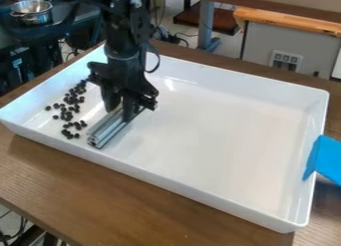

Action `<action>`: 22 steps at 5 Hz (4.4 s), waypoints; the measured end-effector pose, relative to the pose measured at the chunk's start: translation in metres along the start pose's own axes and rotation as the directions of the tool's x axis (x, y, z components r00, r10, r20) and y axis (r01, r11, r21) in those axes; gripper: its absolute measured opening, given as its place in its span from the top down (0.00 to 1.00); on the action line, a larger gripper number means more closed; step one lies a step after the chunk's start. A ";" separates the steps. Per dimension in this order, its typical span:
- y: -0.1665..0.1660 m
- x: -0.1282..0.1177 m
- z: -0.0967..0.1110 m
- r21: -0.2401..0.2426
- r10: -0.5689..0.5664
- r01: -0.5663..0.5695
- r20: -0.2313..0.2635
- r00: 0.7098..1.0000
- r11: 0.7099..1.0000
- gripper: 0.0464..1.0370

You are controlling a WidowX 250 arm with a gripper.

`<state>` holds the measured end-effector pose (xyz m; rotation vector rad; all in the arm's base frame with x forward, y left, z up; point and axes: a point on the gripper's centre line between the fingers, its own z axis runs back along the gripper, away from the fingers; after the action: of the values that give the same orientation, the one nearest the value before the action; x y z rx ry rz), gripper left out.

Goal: Sweep into pile

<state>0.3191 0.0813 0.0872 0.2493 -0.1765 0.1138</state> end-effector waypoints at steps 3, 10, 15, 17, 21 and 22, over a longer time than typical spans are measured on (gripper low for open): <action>0.032 0.005 -0.009 0.160 0.049 -0.055 0.038 0.998 0.986 0.68; -0.018 0.000 0.045 -0.127 0.181 -0.177 0.016 0.983 0.976 0.68; -0.003 -0.018 0.010 -0.078 0.200 -0.198 0.022 0.979 0.977 0.68; 0.041 -0.023 0.002 0.002 0.233 -0.233 0.032 0.972 0.973 0.68; 0.036 -0.018 0.048 -0.161 0.172 -0.146 0.165 0.971 0.976 0.68; -0.007 0.003 0.078 -0.260 0.222 -0.193 0.085 0.971 0.946 0.68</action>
<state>0.3108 0.0552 0.1609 -0.0167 -0.3277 0.2858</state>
